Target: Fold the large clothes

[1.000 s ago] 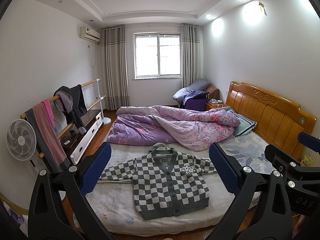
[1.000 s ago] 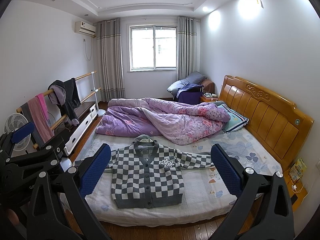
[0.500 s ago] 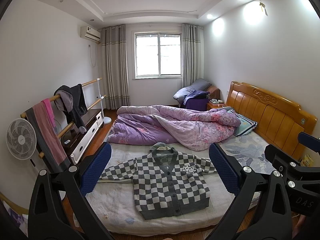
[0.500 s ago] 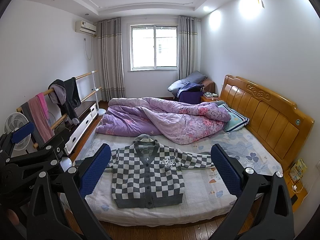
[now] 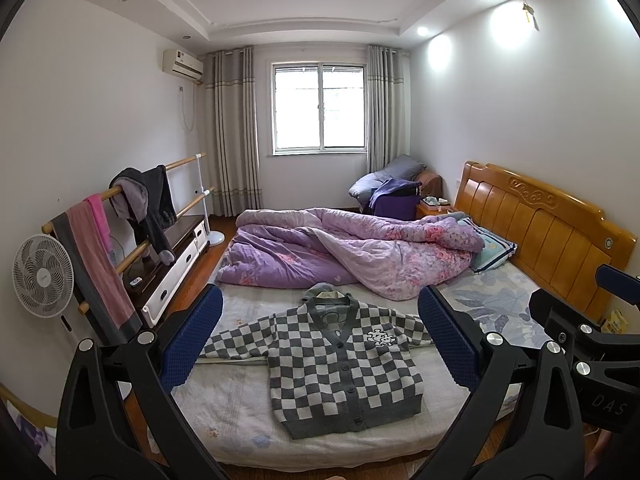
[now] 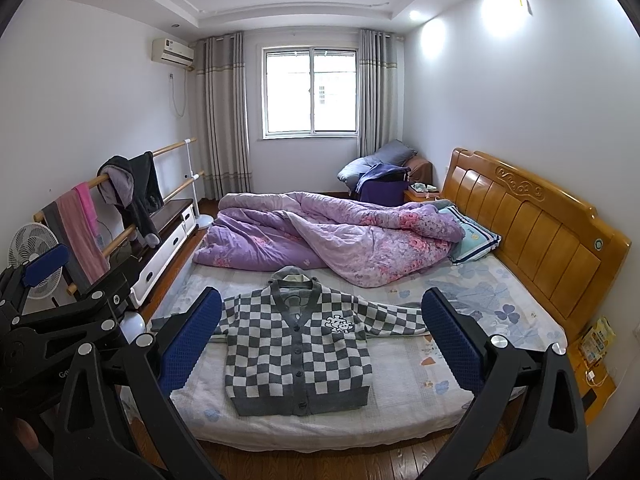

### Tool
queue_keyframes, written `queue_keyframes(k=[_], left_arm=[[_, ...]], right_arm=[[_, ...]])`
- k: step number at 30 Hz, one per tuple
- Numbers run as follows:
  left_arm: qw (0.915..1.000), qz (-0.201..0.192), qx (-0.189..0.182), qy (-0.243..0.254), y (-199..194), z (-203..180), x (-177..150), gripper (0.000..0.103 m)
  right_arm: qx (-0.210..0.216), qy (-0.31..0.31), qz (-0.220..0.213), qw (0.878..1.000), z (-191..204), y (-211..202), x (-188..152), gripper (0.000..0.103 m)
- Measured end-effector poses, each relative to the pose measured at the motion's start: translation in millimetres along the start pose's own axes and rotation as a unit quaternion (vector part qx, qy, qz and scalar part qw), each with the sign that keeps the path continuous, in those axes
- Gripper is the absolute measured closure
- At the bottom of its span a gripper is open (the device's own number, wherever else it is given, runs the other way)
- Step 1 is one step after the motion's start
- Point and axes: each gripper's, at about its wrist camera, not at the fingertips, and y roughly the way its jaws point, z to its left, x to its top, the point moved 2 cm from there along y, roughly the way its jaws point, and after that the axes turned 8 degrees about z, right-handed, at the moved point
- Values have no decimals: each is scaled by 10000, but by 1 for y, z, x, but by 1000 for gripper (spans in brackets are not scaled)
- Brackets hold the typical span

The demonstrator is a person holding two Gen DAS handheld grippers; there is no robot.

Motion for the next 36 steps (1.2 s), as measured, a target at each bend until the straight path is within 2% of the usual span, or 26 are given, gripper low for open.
queue_keyframes(k=[14,29,36], left_arm=[[10000,30,-13,-15,5,6,-7,5],[9993,345,-149,68,54,52,-22,5],[9972,694,-275,8,103,55,-19,5]], right_arm=[[-24,-22,36,10000,10,11,-1,7],[-134,90,268,9995,44,46,-9,7],[21,169,573,9982,40,90,-4,7]])
